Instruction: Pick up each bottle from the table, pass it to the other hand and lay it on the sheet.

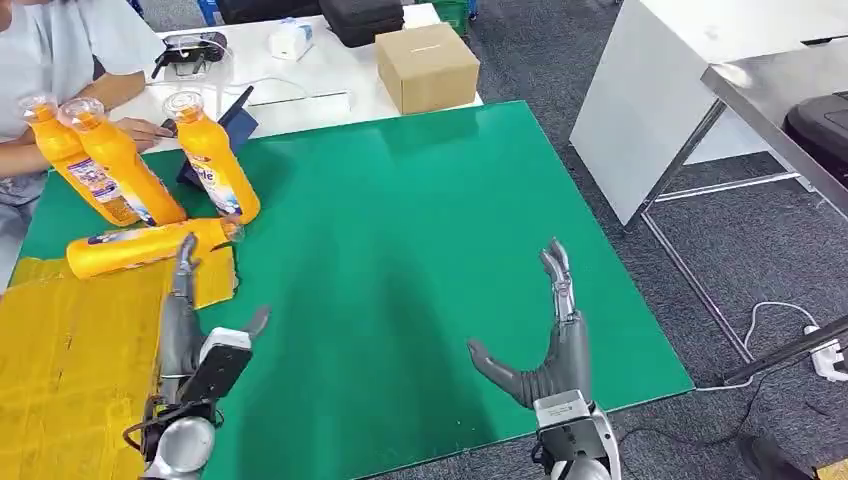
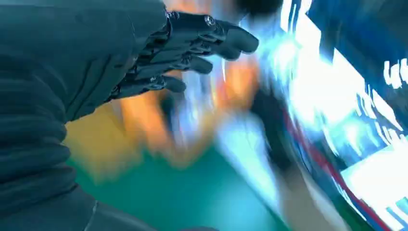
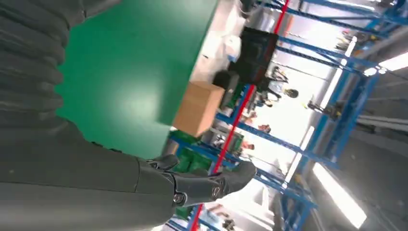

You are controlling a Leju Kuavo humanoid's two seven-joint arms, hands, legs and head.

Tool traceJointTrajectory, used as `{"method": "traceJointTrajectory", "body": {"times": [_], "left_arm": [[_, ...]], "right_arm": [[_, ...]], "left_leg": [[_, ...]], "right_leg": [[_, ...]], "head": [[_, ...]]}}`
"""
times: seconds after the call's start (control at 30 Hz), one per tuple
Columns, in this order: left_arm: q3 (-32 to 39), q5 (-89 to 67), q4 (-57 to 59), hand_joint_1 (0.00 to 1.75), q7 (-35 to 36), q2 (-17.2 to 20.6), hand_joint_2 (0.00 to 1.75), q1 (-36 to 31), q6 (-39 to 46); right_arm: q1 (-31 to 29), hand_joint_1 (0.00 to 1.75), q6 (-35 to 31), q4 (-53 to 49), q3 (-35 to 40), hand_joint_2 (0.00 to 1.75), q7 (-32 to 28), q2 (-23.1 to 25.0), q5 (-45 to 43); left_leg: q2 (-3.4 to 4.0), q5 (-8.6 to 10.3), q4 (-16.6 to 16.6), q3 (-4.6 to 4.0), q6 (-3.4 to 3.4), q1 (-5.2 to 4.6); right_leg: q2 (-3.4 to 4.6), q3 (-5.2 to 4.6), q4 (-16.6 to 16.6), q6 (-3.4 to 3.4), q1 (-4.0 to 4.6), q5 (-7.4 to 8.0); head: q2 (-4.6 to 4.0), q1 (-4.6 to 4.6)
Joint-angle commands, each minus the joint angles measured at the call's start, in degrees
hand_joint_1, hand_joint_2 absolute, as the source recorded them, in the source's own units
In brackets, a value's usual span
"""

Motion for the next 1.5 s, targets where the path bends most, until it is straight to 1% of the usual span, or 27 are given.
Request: {"method": "traceJointTrajectory", "body": {"times": [0.03, 0.07, 0.17, 0.2, 0.23, 0.3, 0.33, 0.5, 0.57, 0.6, 0.73, 0.77, 0.8, 0.87, 0.97, 1.03, 1.07, 1.1, 1.13, 1.17, 1.2, 1.23, 1.27, 1.3, 1.4, 1.47, 1.5], "left_arm": [[-4.85, 17.37, -5.39, 0.00, 0.14, 1.72, 1.75, 4.63, -18.22], [-4.85, 17.37, -5.39, 0.00, 0.14, 1.72, 1.75, 4.63, -18.22], [-4.85, 17.37, -5.39, 0.00, 0.14, 1.72, 1.75, 4.63, -18.22], [-4.66, 20.06, -5.04, 0.00, 0.83, 1.45, 1.75, 4.47, -20.30], [-4.33, 22.69, -4.67, 0.00, 1.46, 1.46, 1.75, 4.48, -22.12], [-4.39, 24.24, -2.94, 0.00, 2.06, 1.33, 1.75, 4.44, -23.03], [-4.46, 24.31, -2.59, 0.00, 2.07, 1.32, 1.75, 4.46, -23.03], [-4.10, 25.39, -3.15, 0.00, 1.28, 0.87, 1.75, 5.42, -21.76], [-3.68, 25.15, -3.77, 0.00, 1.03, 0.81, 1.75, 5.68, -21.02], [-3.51, 24.98, -4.02, 0.00, 0.84, 0.81, 1.75, 5.66, -20.77], [-3.29, 23.53, -4.01, 0.00, 0.36, 0.72, 1.75, 5.13, -19.66], [-3.08, 23.27, -4.16, 0.00, 0.18, 0.71, 1.75, 5.07, -19.38], [-3.00, 23.27, -4.22, 0.00, 0.18, 0.71, 1.75, 5.06, -19.38], [-2.61, 22.78, -4.32, 0.00, -0.15, 0.62, 1.75, 4.86, -18.80], [-1.87, 22.88, -4.24, 0.00, -0.15, 0.60, 1.75, 4.40, -18.70], [-1.62, 22.96, -4.22, 0.00, -0.17, 0.63, 1.75, 4.29, -18.69], [-1.62, 22.96, -4.22, 0.00, -0.17, 0.63, 1.75, 4.29, -18.69], [-1.62, 22.96, -4.22, 0.00, -0.17, 0.63, 1.75, 4.29, -18.69], [-1.49, 22.96, -4.15, 0.00, -0.17, 0.57, 1.75, 4.22, -18.67], [-1.45, 22.95, -4.19, 0.00, -0.16, 0.59, 1.75, 4.12, -18.67], [-1.37, 22.97, -4.18, 0.00, -0.18, 0.57, 1.75, 3.93, -18.66], [-1.31, 23.05, -4.14, 0.00, -0.25, 0.47, 1.75, 3.72, -18.71], [-1.35, 23.05, -4.17, 0.00, -0.27, 0.46, 1.75, 3.70, -18.72], [-1.48, 22.82, -4.25, 0.00, -0.40, 0.49, 1.75, 3.70, -18.71], [-1.69, 22.55, -4.19, 0.00, -0.50, 0.58, 1.75, 3.61, -18.67], [-1.87, 22.36, -4.24, 0.00, -0.60, 0.65, 1.75, 3.53, -18.74], [-1.92, 22.31, -4.30, 0.00, -0.62, 0.66, 1.75, 3.56, -18.74]], "right_arm": [[3.54, 0.00, 2.75, 0.56, -3.58, 1.75, -1.14, -0.75, -4.29], [3.54, 0.00, 2.75, 0.56, -3.58, 1.75, -1.14, -0.75, -4.29], [3.54, 0.00, 2.75, 0.56, -3.58, 1.75, -1.14, -0.75, -4.29], [3.37, 0.00, 3.24, 0.59, -3.67, 1.75, -1.16, -0.43, -5.28], [3.35, 0.00, 3.97, 0.87, -3.86, 1.75, -1.25, -0.16, -6.89], [3.17, 0.00, 4.02, 2.10, -3.73, 1.75, -1.33, 0.13, -7.50], [3.15, 0.00, 3.93, 2.35, -3.70, 1.75, -1.33, 0.19, -7.49], [2.97, 0.00, 3.34, 2.23, -4.84, 1.75, -1.64, -0.26, -7.84], [2.28, 0.00, 3.78, 2.53, -5.72, 1.75, -1.29, -0.48, -7.71], [1.70, 0.00, 3.85, 2.76, -6.22, 1.75, -1.28, -0.59, -7.47], [0.49, 0.00, 4.61, 2.87, -7.62, 1.75, -1.13, -0.39, -6.85], [0.03, 0.00, 4.59, 3.04, -8.21, 1.75, -1.09, -0.30, -6.60], [-0.24, 0.00, 4.73, 3.16, -8.46, 1.75, -1.01, -0.33, -6.53], [-0.90, 0.00, 4.96, 3.70, -9.36, 1.75, -0.74, -0.36, -6.12], [-2.20, 0.00, 5.28, 5.06, -10.89, 1.75, -0.28, -0.42, -5.87], [-2.53, 0.00, 5.45, 5.44, -11.17, 1.75, -0.21, -0.46, -5.91], [-2.53, 0.00, 5.45, 5.44, -11.17, 1.75, -0.21, -0.46, -5.91], [-2.53, 0.00, 5.45, 5.44, -11.17, 1.75, -0.21, -0.46, -5.91], [-2.46, 0.00, 5.78, 5.55, -11.42, 1.75, -0.01, -0.22, -6.09], [-2.46, 0.00, 5.78, 5.58, -11.49, 1.75, 0.00, -0.26, -6.09], [-2.65, 0.00, 5.81, 5.93, -11.77, 1.75, 0.05, -0.11, -6.21], [-2.94, 0.00, 6.34, 6.36, -12.19, 1.75, 0.04, 0.08, -6.68], [-3.07, 0.00, 6.45, 6.50, -12.30, 1.75, 0.04, 0.10, -6.74], [-3.50, 0.00, 6.63, 6.92, -12.52, 1.75, -0.02, 0.19, -6.68], [-5.04, 0.00, 7.19, 7.94, -12.88, 1.75, -0.16, 0.39, -6.54], [-5.95, 0.00, 7.45, 8.65, -12.91, 1.75, -0.14, 0.77, -6.62], [-6.08, 0.00, 7.58, 8.74, -12.78, 1.75, -0.14, 0.79, -6.61]], "left_leg": [[-0.21, -0.14, 0.03, 0.27, -0.08, 0.11], [-0.30, -0.22, 0.08, 0.41, -0.10, 0.13], [-0.17, -0.02, -0.01, 0.12, -0.05, 0.05], [-0.35, -0.12, 0.03, 0.32, -0.10, 0.10], [-0.27, -0.07, 0.00, 0.25, -0.08, 0.08], [-0.21, -0.07, -0.02, 0.27, -0.08, 0.09], [-0.30, -0.13, 0.00, 0.41, -0.11, 0.10], [-0.25, -0.08, -0.05, 0.36, -0.08, 0.07], [-0.41, -0.21, 0.02, 0.57, -0.13, 0.14], [-0.13, -0.02, -0.04, 0.19, -0.05, 0.04], [-0.28, -0.13, 0.03, 0.40, -0.10, 0.12], [-0.18, -0.04, -0.03, 0.25, -0.07, 0.07], [-0.27, -0.10, 0.01, 0.35, -0.10, 0.10], [-0.15, -0.03, -0.02, 0.21, -0.06, 0.06], [-0.24, -0.10, 0.01, 0.36, -0.09, 0.11], [-0.15, 0.00, -0.02, 0.18, -0.05, 0.06], [-0.40, -0.18, 0.08, 0.50, -0.14, 0.17], [-0.21, -0.04, -0.02, 0.29, -0.07, 0.08], [-0.26, -0.10, 0.01, 0.40, -0.10, 0.12], [-0.20, -0.04, -0.02, 0.28, -0.07, 0.09], [-0.31, -0.10, 0.00, 0.41, -0.10, 0.12], [-0.23, -0.03, -0.02, 0.29, -0.07, 0.07], [-0.32, -0.11, 0.02, 0.41, -0.10, 0.12], [-0.23, -0.05, -0.01, 0.29, -0.08, 0.09], [-0.25, -0.12, 0.03, 0.42, -0.10, 0.12], [-0.14, -0.01, -0.02, 0.23, -0.05, 0.06], [-0.19, -0.07, 0.02, 0.35, -0.09, 0.12]], "right_leg": [[0.27, 0.28, -0.01, -0.15, 0.04, -0.10], [0.35, 0.42, 0.04, -0.20, 0.03, -0.17], [0.11, 0.14, -0.01, -0.10, 0.01, -0.02], [0.16, 0.35, 0.03, -0.18, 0.02, -0.13], [0.15, 0.27, 0.00, -0.15, 0.02, -0.08], [0.21, 0.28, -0.03, -0.15, 0.02, -0.05], [0.25, 0.42, 0.00, -0.19, 0.02, -0.13], [0.19, 0.37, -0.04, -0.15, 0.00, -0.08], [0.31, 0.59, 0.01, -0.25, 0.02, -0.20], [0.16, 0.20, -0.04, -0.09, 0.00, -0.01], [0.29, 0.42, 0.01, -0.20, 0.02, -0.10], [0.21, 0.27, -0.03, -0.14, 0.01, -0.02], [0.26, 0.38, 0.00, -0.18, 0.02, -0.08], [0.19, 0.24, -0.03, -0.12, 0.01, 0.00], [0.28, 0.39, -0.01, -0.18, 0.03, -0.06], [0.14, 0.23, -0.03, -0.10, 0.02, 0.02], [0.32, 0.56, 0.04, -0.26, 0.06, -0.15], [0.21, 0.33, -0.03, -0.15, 0.02, -0.02], [0.28, 0.44, -0.01, -0.19, 0.03, -0.07], [0.20, 0.32, -0.04, -0.14, 0.03, -0.02], [0.23, 0.46, -0.02, -0.20, 0.04, -0.08], [0.16, 0.33, -0.02, -0.14, 0.01, -0.03], [0.23, 0.45, 0.01, -0.20, 0.04, -0.10], [0.18, 0.34, -0.02, -0.15, 0.03, -0.03], [0.33, 0.44, 0.01, -0.20, 0.03, -0.07], [0.20, 0.26, -0.02, -0.12, 0.01, 0.01], [0.31, 0.38, -0.01, -0.18, 0.04, -0.02]], "head": [[0.00, -0.02], [0.00, 0.00], [0.00, 0.00], [0.00, 0.00], [0.00, 0.00], [0.00, 0.00], [0.00, 0.00], [0.00, 0.00], [0.00, 0.00], [0.00, 0.00], [0.00, 0.00], [0.00, 0.00], [0.00, 0.00], [0.00, 0.00], [0.00, 0.00], [0.00, 0.00], [0.00, 0.00], [0.00, 0.00], [0.00, 0.00], [0.00, 0.00], [0.00, 0.00], [0.00, -0.02], [0.00, 0.00], [0.00, 0.00], [0.00, 0.00], [0.00, 0.00], [0.00, 0.00]]}}
